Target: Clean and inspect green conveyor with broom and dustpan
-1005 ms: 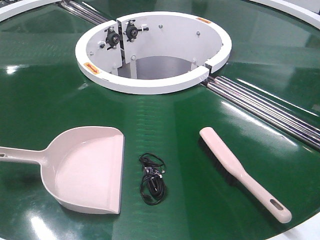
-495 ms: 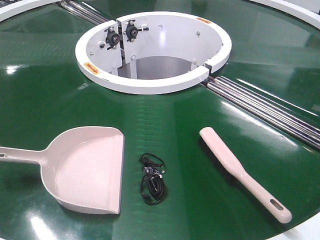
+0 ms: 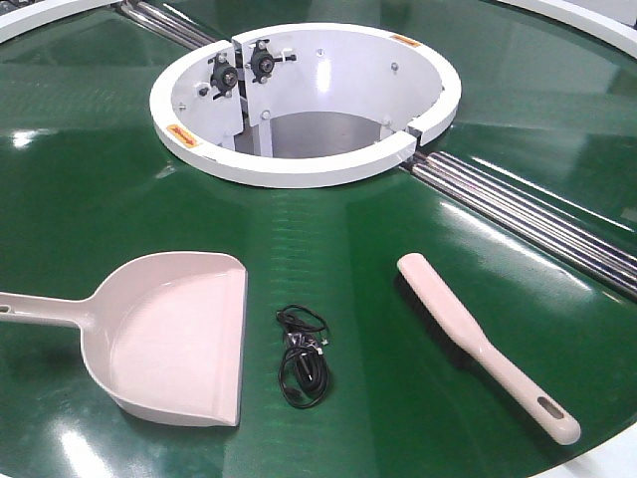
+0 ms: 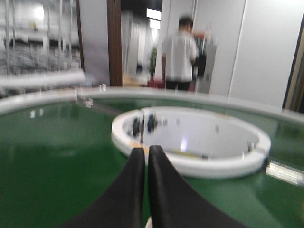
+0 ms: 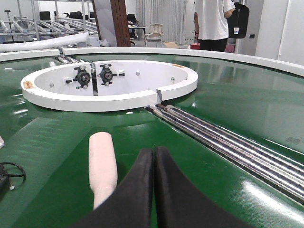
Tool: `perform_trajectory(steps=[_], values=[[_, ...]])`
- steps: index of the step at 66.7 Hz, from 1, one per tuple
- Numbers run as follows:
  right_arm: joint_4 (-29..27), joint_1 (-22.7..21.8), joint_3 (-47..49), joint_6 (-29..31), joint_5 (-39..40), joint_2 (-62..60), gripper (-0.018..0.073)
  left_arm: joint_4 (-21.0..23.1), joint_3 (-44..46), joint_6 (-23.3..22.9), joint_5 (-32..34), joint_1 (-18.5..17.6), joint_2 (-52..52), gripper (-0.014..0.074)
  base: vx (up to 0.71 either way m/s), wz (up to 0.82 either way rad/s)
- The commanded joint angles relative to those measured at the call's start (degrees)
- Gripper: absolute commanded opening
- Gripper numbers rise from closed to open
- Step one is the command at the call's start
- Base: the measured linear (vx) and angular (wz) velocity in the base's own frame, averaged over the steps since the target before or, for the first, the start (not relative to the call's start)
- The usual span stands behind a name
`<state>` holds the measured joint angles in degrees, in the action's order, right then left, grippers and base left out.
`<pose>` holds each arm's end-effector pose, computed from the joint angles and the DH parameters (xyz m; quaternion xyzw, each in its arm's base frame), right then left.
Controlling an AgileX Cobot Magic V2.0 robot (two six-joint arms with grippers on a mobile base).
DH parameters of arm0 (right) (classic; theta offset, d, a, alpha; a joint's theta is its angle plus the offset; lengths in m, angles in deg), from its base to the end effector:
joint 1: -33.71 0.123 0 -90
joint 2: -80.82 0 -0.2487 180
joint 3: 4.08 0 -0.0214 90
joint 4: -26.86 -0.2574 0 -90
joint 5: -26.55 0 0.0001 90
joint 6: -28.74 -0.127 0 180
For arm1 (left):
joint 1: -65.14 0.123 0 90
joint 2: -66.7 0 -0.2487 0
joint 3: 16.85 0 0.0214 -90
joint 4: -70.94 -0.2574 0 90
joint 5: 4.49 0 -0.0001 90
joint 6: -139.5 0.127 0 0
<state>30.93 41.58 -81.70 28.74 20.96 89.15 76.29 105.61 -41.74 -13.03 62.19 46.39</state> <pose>0.1350 0.0178 0.1951 -0.0720 0.7128 0.0208 0.6973 0.1404 -0.0090 0.2924 -0.0163 0.6841 -0.0650 0.7263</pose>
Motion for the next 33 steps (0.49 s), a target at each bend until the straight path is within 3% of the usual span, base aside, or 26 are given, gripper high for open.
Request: perform_trajectory(steps=[1,10,33], values=[[0.40,-0.44,-0.68,0.00,4.34,-1.02,-0.0010,0.58,7.29,0.35,-4.81,0.07,-8.19,-0.0006,0.00,0.00],[0.40,-0.44,-0.68,0.00,4.34,-1.02,-0.0010,0.79,12.47,0.35,-12.56,0.07,-17.47,-0.0006,0.00,0.00],[0.40,-0.44,-0.68,0.00,4.34,-1.02,-0.0010,0.75,12.75,-0.48,-12.25,0.07,-28.91,0.0011,0.00,0.00]])
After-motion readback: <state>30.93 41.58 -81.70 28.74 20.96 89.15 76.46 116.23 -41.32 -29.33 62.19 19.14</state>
